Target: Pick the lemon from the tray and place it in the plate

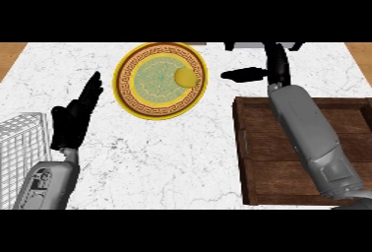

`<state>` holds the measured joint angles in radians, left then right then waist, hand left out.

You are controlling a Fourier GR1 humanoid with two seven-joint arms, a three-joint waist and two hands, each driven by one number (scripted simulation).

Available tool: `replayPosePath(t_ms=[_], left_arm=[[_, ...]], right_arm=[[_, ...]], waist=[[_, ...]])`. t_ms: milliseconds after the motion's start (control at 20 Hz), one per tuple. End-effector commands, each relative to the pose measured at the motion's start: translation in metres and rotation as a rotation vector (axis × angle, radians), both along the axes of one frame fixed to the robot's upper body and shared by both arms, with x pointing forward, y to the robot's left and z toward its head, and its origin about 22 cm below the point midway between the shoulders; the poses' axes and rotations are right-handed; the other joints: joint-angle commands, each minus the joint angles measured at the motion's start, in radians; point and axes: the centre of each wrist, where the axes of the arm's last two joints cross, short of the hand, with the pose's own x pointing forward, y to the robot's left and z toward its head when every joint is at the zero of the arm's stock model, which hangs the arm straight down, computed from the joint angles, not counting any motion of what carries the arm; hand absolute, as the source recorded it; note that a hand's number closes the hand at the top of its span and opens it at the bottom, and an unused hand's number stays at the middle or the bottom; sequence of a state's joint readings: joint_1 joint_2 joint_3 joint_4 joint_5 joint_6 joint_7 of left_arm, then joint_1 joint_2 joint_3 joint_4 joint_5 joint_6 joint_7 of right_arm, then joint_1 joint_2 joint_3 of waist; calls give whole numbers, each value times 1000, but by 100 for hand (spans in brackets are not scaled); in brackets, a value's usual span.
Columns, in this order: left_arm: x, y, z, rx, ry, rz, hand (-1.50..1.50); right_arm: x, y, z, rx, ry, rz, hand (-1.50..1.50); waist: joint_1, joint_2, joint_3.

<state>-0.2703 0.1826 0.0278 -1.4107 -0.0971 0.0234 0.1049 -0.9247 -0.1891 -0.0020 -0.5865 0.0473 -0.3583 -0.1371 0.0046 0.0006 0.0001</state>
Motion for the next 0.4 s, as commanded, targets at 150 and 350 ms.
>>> replayPosePath(t_ms=[150,350], left_arm=[[-16,2,-19,-8,3,9,0],[-9,-4,0,1,3,-6,0]], right_arm=[[-13,-51,-20,6,16,12,-150],[-8,-89,-10,24,15,14,-150]], waist=[[0,0,0],[10,3,0]])
